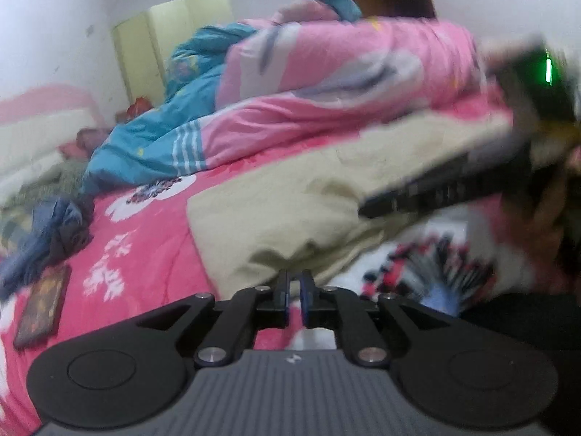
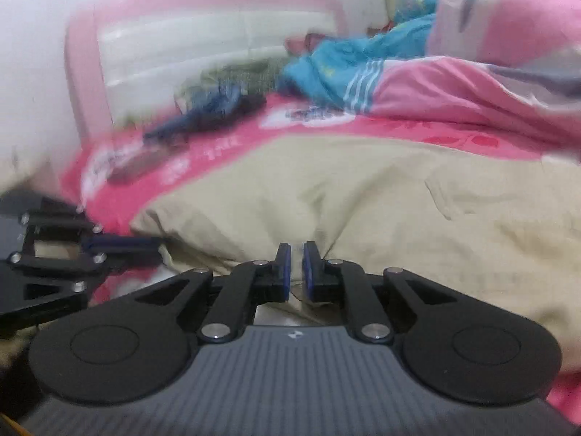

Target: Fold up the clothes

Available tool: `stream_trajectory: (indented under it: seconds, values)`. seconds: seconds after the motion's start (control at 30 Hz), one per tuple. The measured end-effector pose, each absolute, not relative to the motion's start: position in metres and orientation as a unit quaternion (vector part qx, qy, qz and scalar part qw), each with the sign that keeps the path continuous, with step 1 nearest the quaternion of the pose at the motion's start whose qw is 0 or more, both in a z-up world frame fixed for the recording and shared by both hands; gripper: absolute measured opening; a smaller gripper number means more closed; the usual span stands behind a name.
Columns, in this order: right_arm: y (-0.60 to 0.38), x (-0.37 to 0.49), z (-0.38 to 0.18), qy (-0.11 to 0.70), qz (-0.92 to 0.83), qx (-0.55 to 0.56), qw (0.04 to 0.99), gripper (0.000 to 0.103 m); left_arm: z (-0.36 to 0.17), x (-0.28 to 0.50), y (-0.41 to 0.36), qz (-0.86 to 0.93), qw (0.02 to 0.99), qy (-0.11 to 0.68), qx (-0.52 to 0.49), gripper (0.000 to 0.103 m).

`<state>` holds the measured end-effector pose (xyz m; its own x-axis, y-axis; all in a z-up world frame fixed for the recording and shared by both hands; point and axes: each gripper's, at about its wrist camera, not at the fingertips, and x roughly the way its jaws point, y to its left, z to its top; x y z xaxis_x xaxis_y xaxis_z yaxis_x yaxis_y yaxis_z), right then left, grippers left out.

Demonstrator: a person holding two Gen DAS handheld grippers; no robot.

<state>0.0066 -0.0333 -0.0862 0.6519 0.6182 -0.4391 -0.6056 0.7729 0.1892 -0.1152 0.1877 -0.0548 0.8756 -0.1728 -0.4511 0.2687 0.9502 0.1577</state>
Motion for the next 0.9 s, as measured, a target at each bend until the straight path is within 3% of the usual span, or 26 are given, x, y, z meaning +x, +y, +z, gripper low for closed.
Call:
stream_trajectory:
  seconds: [0.1, 0.27, 0.37, 0.47, 0.9]
  values:
    - [-0.035, 0.008, -0.086, 0.247, 0.340, 0.021, 0.907, 0.007, -0.033, -0.111, 0.190, -0.107, 0.974, 0.193, 0.058, 0.018]
    - [-0.033, 0.000, -0.089, 0.235, 0.338, 0.006, 0.911, 0.007, -0.040, -0.069, 0.162, -0.074, 0.967, 0.218, 0.110, 0.031]
    - [-0.032, -0.004, -0.090, 0.230, 0.336, 0.000, 0.914, 0.007, -0.061, -0.056, 0.148, -0.048, 0.952, 0.262, 0.153, 0.031]
    - [-0.033, -0.007, -0.092, 0.228, 0.334, 0.001, 0.914, 0.007, -0.065, -0.059, 0.142, -0.038, 0.951, 0.259, 0.167, 0.033]
    - [-0.030, -0.010, -0.093, 0.219, 0.325, -0.007, 0.920, 0.007, -0.066, -0.059, 0.152, -0.046, 0.953, 0.272, 0.124, 0.034]
